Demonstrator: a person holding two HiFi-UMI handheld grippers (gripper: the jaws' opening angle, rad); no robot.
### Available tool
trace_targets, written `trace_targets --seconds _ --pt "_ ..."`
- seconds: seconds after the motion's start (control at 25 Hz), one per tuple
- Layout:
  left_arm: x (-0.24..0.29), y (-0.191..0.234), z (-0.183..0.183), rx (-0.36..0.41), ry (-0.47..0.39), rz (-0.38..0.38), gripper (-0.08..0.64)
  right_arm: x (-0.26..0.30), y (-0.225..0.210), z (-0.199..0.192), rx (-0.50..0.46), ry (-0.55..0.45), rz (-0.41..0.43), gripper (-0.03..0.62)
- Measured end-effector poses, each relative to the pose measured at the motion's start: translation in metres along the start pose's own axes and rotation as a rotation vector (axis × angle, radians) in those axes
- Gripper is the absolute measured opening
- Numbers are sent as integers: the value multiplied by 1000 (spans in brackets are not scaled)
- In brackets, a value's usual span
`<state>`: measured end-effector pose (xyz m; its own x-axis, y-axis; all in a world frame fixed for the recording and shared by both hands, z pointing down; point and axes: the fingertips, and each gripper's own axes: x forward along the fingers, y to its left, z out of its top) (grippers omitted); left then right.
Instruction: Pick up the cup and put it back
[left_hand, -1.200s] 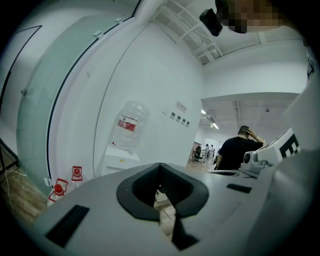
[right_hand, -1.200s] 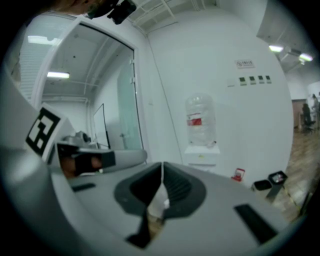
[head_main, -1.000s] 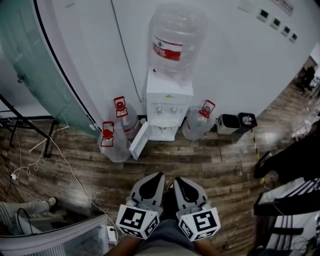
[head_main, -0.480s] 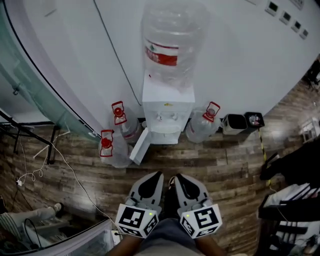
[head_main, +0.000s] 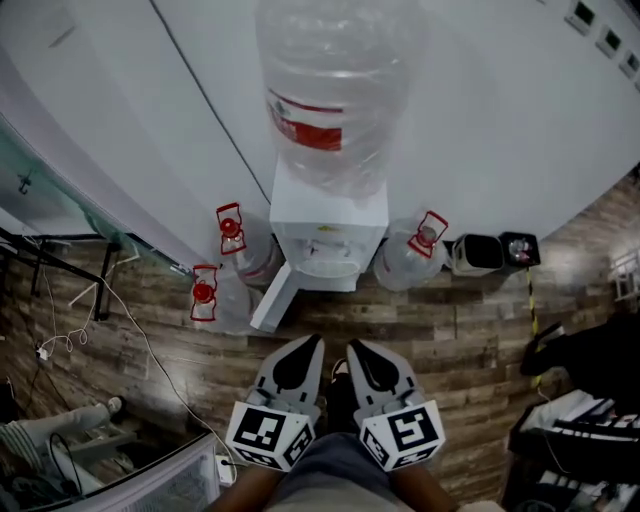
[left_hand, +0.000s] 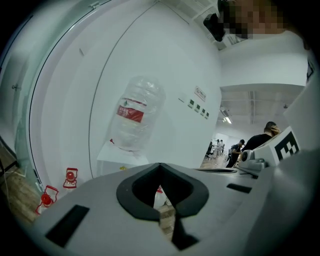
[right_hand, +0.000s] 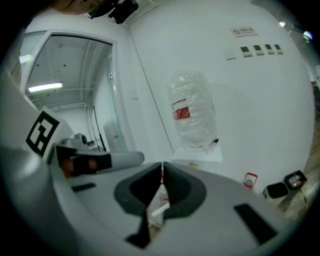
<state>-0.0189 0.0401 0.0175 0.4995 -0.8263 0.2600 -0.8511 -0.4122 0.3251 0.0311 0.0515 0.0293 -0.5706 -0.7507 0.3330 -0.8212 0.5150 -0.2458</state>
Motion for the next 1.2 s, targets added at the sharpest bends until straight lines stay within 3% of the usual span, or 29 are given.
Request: trace_targets --seconds 0.24,0.56,0.92,1.2 --pt "27 -2 -2 6 21 26 8 22 -18 8 0 8 61 25" --pt "45 13 4 -11 8 48 8 44 -27 10 -8 30 80 25" --pt "64 51 18 -37 -24 15 8 78 -34 12 -9 59 14 25" --pt "79 93 29 10 -68 -20 6 120 -30 19 -40 -30 -49 23"
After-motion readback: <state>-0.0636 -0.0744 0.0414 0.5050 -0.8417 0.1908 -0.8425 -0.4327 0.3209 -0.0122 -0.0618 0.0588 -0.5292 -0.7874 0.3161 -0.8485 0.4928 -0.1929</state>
